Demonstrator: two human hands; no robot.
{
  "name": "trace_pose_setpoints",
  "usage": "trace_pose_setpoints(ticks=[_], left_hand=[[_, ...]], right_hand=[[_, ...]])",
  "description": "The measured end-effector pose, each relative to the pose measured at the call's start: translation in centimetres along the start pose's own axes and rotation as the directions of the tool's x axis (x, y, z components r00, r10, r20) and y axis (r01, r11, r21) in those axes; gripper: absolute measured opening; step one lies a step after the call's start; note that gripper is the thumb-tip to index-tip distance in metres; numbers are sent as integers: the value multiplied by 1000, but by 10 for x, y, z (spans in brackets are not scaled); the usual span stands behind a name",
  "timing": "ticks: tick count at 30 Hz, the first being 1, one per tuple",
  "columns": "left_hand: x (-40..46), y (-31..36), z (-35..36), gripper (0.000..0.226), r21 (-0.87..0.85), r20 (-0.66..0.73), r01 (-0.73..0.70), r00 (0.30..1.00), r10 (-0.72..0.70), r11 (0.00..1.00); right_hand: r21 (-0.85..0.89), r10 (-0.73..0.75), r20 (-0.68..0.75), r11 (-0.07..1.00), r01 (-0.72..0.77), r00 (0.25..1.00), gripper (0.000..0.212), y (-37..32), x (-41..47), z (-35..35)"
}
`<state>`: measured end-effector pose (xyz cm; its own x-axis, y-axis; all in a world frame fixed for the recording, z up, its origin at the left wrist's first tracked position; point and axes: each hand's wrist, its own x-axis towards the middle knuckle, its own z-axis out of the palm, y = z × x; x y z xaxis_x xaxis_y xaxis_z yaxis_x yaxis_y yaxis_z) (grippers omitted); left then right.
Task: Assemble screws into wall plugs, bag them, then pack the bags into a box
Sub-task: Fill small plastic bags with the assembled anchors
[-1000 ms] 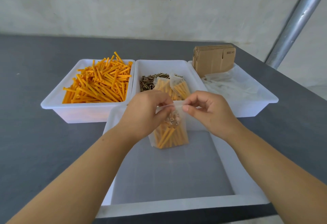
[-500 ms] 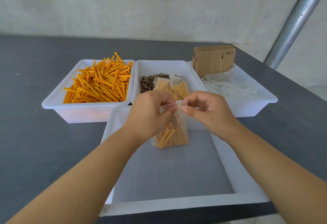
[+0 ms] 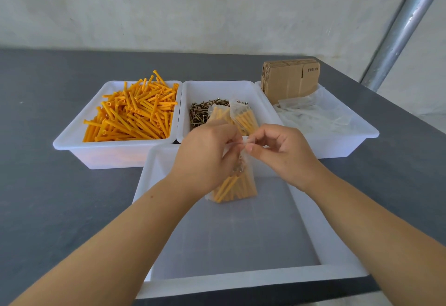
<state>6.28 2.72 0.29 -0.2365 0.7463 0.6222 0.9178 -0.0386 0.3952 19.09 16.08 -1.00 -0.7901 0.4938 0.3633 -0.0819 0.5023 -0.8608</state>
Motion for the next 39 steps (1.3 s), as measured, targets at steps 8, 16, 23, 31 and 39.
trace_pose_setpoints(ticks=[8,16,23,31,39], left_hand=[[1,-2,0,4,-32,-15,54,998,-54,998],[-1,-6,-3,4,11,2,69,998,-69,998],[-2,-5,-1,4,-24,43,81,996,-80,996],[0,-4,-2,4,-21,26,113,993,-112,993],[0,-6,-5,4,-32,30,109,994,-108,993]], right_hand=[[-7,-16,7,1000,16,1000,10,0,1,-1],[-36,-28,13,999,29,1000,10,4,3,0],[-75,-57,22,995,58,998,12,7,4,3],[-68,-42,-3,997,42,999,12,7,4,4],[-105,-60,4,993,60,998,12,4,3,2]])
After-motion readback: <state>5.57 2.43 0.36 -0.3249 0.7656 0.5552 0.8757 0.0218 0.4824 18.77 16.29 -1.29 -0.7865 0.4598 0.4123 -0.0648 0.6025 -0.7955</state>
